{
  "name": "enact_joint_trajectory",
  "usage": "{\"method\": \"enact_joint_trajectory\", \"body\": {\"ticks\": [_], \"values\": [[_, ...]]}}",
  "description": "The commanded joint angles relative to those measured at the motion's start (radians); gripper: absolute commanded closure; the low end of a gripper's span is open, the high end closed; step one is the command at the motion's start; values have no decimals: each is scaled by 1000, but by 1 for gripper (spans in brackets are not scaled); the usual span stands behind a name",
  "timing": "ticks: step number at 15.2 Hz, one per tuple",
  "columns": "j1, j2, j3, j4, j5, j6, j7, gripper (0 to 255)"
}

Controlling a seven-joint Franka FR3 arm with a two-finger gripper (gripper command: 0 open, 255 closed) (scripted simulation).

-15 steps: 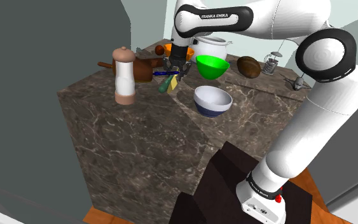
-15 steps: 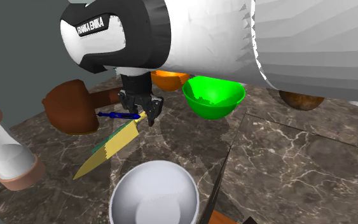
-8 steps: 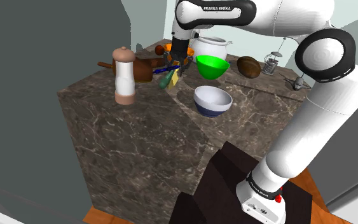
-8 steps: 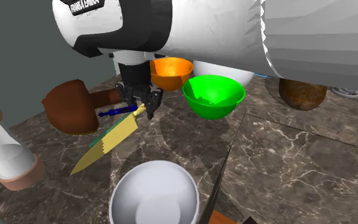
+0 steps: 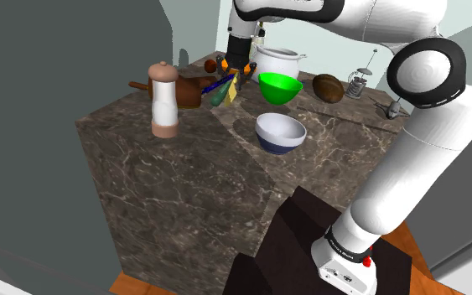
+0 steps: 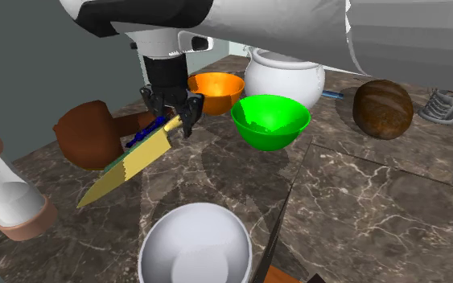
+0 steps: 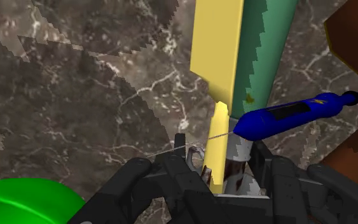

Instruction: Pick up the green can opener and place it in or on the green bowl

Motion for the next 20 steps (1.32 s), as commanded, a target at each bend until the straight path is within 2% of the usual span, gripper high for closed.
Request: {"method": "enact_joint_trajectory", "body": {"ticks": [1,10,18,20], "values": [[-1,5,-1,36,-1,-31,-3,255],[2,48,1,215,-7,-167,0,255],[9,116,4,421,-17,-306,5,255],[-6,107,-5,415,-14,-309,-19,255]]}}
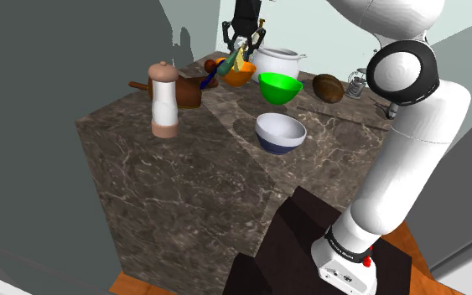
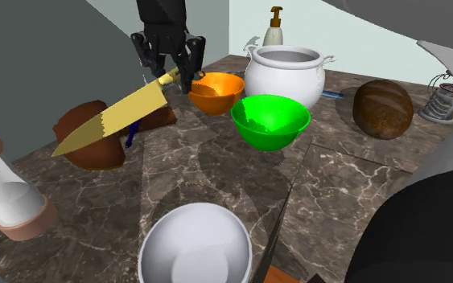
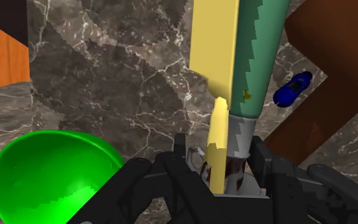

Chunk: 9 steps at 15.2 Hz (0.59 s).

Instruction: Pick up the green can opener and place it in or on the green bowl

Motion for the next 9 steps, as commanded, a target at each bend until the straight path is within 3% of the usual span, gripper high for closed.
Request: {"method": "enact_joint_trajectory", "body": {"ticks": [1,9], "values": [[-23,-17,-15,-20,4,3,-36,255],[-138,-61,-100,-81,19,23,-232,255]]}}
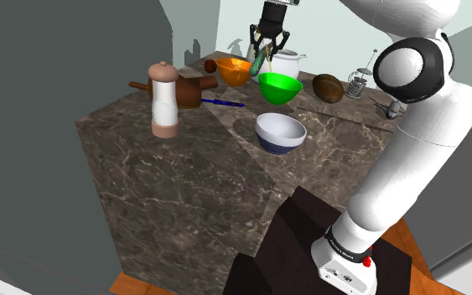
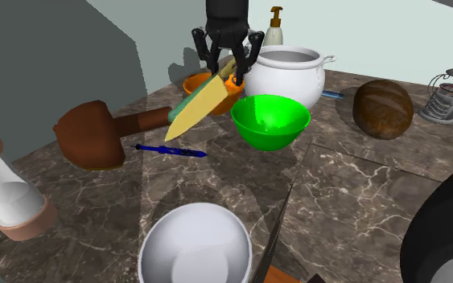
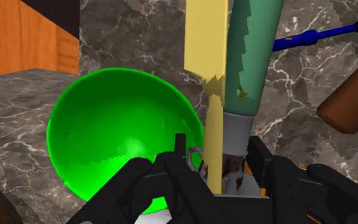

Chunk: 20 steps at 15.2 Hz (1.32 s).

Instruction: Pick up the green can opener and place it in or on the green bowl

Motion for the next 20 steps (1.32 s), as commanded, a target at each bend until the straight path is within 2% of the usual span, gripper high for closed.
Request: {"method": "enact_joint_trajectory", "body": {"ticks": [1,9,20], "values": [[-28,2,-22,-3,2,6,-50,255],[-136,47,-103,53,13,-4,-237,255],[-133,-35,-102,-212,8,179,-234,255]]}}
